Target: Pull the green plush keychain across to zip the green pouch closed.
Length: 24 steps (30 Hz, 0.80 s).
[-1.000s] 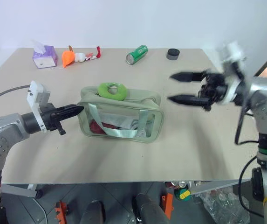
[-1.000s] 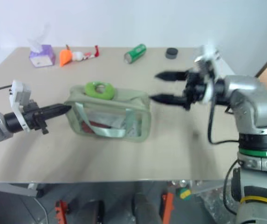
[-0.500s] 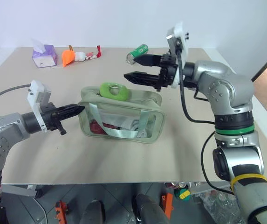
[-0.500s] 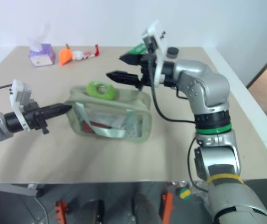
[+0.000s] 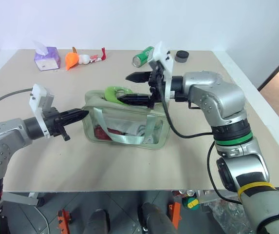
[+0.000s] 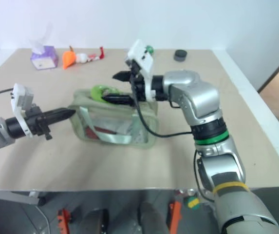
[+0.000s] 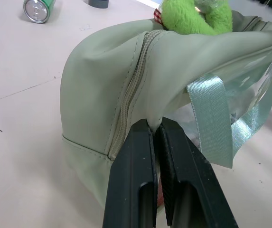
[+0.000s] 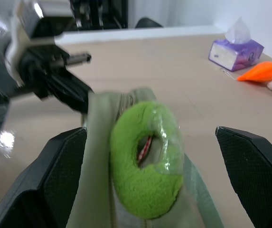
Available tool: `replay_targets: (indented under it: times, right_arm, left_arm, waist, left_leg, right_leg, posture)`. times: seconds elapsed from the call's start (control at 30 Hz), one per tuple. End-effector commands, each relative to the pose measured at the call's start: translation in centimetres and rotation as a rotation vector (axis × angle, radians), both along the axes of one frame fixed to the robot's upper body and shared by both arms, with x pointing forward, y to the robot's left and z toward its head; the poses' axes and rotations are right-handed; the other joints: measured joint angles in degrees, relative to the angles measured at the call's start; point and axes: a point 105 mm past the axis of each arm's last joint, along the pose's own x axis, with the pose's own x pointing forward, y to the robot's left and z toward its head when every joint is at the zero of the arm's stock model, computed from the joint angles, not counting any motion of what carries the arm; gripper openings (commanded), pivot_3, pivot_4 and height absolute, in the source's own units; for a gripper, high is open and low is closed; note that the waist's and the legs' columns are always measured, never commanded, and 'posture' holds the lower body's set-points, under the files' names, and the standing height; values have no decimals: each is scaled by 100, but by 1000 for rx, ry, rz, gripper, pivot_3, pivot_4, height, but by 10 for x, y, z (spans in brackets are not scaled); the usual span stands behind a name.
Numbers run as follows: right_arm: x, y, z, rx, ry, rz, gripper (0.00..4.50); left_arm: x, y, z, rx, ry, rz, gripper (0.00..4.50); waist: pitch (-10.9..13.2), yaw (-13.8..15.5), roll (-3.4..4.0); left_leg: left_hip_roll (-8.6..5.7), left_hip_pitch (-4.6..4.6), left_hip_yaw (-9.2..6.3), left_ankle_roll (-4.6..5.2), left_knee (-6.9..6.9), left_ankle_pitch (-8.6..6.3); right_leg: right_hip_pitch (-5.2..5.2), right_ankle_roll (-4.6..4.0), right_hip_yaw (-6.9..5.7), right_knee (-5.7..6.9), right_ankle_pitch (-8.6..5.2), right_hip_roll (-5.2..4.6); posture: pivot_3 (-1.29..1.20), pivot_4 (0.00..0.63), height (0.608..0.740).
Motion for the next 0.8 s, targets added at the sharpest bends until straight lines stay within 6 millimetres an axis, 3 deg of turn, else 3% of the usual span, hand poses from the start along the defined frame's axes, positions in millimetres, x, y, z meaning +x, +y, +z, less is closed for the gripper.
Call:
replay_targets:
  times: [0.03,0.1,0.2,0.57,0.8]
  right_arm:
    - [3,2,8,3,-65,-15,4492]
    - [5,2,8,5,-69,-20,4492]
    - [6,2,9,9,-72,-22,3709]
    - [6,1,7,7,-66,-12,26]
    - [4,-1,7,6,-61,-1,26]
  left_arm:
    - [-4,-2,8,-1,-43,-7,0]
    - [-4,-2,8,0,-43,-7,0]
    - [-5,-2,7,0,-42,-5,0]
    - [-5,-1,7,-3,-42,7,0]
    - [-6,0,8,-9,-43,13,0]
  waist:
    - [0,0,0]
    - [0,0,0]
    - [0,1,0]
    - [0,1,0]
    - [0,1,0]
  left_leg:
    - [0,0,0,0,0,0]
    - [0,0,0,0,0,0]
    - [0,0,0,0,0,0]
    - [0,0,-1,0,0,0]
    - [0,0,-1,0,0,0]
  right_leg:
    - [0,0,0,0,0,0]
    - [0,0,0,0,0,-1]
    - [0,0,0,0,0,-1]
    - [0,0,-1,0,0,-1]
    - [0,0,-1,0,0,0]
  posture:
    - [0,150,740]
    - [0,150,740]
    - [0,150,740]
    - [0,150,740]
    - [0,150,740]
